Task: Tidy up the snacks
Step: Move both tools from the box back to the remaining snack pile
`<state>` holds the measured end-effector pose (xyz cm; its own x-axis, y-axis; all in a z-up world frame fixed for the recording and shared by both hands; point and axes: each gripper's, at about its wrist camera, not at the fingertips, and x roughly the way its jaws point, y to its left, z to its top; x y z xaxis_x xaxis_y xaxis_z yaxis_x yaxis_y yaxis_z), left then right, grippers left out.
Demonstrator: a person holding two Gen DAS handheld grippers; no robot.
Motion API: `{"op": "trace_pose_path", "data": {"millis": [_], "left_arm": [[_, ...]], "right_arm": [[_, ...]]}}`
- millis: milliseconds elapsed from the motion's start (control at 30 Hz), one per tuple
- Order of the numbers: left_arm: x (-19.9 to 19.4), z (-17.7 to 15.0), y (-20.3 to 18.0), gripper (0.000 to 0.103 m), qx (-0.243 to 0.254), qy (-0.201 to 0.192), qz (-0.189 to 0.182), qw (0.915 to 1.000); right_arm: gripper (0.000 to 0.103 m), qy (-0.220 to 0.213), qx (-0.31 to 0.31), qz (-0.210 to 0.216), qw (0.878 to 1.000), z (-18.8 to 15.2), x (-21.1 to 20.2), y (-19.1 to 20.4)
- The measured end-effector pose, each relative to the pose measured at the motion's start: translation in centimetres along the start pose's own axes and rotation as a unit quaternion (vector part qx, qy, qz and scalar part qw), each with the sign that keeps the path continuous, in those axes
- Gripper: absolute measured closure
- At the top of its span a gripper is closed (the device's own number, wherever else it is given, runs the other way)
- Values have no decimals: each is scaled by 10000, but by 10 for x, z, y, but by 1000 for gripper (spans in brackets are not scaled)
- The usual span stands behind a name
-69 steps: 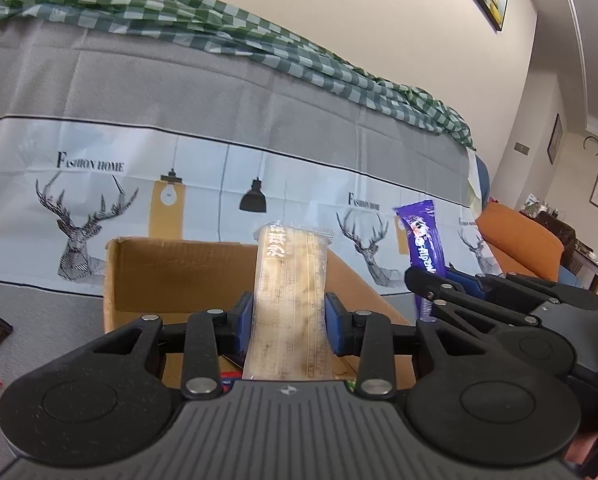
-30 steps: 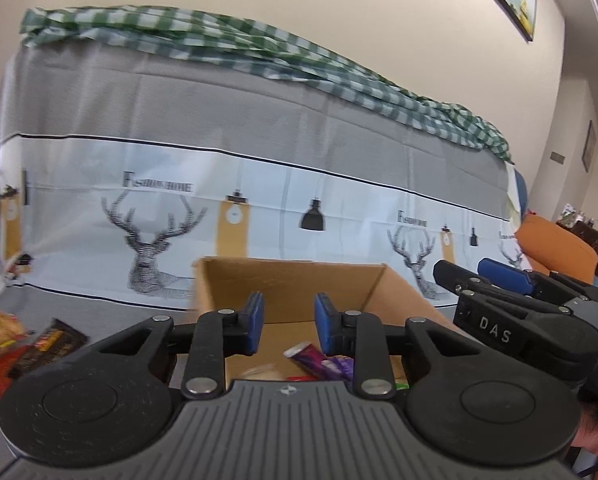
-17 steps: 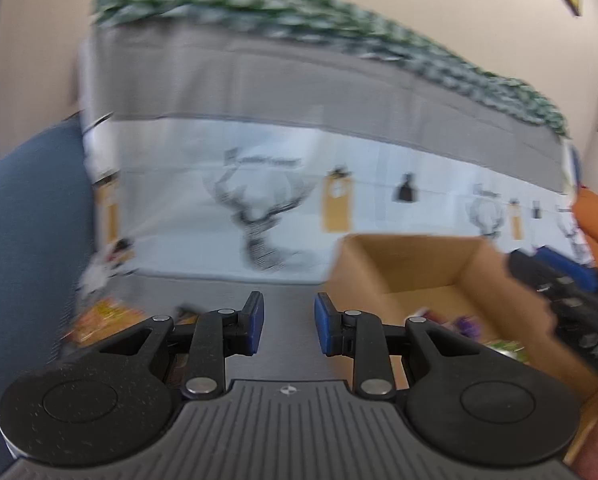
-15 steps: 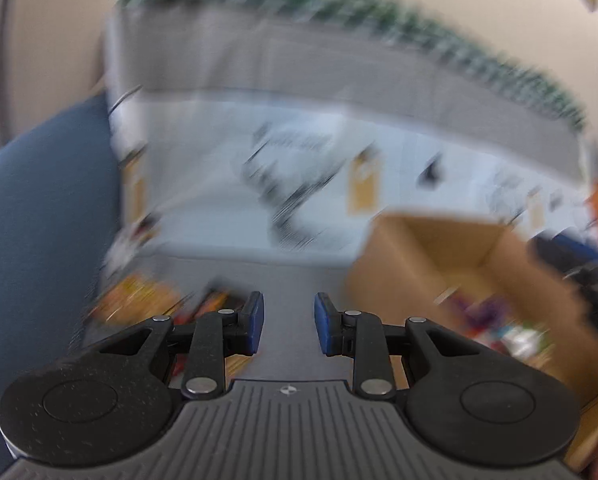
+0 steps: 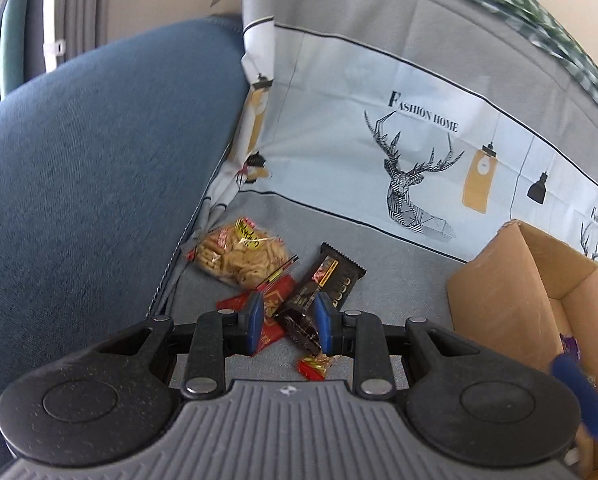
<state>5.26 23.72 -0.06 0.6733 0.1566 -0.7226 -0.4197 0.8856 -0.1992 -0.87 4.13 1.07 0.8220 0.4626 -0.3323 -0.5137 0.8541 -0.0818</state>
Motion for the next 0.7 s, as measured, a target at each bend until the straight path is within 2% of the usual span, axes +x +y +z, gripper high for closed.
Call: {"op": "trace_pose_path", "data": {"millis": [233, 333, 467, 567, 700], "left_arm": [[6, 6, 16, 73, -282, 109, 62, 9995], [7, 7, 23, 73, -416, 156, 176, 9989], [10, 9, 26, 73, -463, 178, 233, 9985], [13, 11, 22, 73, -416, 179, 252, 9987], [19, 12, 14, 73, -272, 175, 228, 9992]], "right_arm": [[71, 302, 51, 139, 9994, -24, 26, 17], [71, 632, 171, 71, 9978, -37, 43, 19], [71, 693, 226, 101, 9973, -43, 62, 26], [67, 880, 320, 183, 9954, -46, 83, 32], [54, 1129, 382, 197, 9927, -53, 112, 42]]}}
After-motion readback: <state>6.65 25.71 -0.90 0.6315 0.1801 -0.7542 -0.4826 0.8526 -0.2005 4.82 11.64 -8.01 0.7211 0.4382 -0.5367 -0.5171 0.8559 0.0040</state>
